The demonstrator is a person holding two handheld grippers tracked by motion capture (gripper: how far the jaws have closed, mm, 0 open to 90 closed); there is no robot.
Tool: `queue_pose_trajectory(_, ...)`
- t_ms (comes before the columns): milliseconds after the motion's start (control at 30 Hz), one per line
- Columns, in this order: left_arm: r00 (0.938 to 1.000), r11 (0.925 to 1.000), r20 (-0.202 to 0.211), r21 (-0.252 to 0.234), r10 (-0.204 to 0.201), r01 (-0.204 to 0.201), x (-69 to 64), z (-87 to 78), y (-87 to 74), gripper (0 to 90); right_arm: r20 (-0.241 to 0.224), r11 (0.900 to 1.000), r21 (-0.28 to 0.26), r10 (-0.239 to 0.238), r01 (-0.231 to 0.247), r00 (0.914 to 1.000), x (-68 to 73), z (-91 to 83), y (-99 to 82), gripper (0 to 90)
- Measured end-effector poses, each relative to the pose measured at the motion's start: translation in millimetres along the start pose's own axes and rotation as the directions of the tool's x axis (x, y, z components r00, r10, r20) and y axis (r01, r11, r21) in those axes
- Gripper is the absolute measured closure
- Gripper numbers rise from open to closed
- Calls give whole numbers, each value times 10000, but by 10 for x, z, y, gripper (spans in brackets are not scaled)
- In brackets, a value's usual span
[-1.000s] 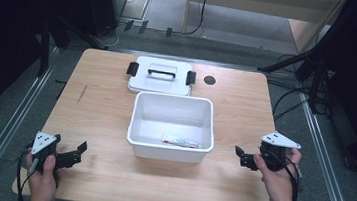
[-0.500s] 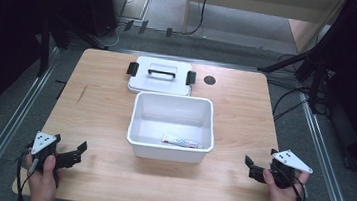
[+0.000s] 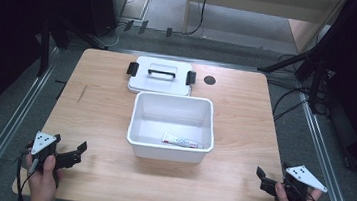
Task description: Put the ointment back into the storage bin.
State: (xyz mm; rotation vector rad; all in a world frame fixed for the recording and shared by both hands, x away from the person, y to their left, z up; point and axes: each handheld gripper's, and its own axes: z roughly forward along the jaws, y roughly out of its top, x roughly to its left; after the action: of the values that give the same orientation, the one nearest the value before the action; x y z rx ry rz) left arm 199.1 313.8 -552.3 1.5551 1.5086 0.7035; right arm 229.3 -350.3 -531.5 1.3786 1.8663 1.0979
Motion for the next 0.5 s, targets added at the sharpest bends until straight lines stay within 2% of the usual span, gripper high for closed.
queue_pose_trajectory(500,10000,10000,33,-53,14,-14,-3,-4,-2,6,230,9997,-16,262,-262,9994,-113,-147,-216,28)
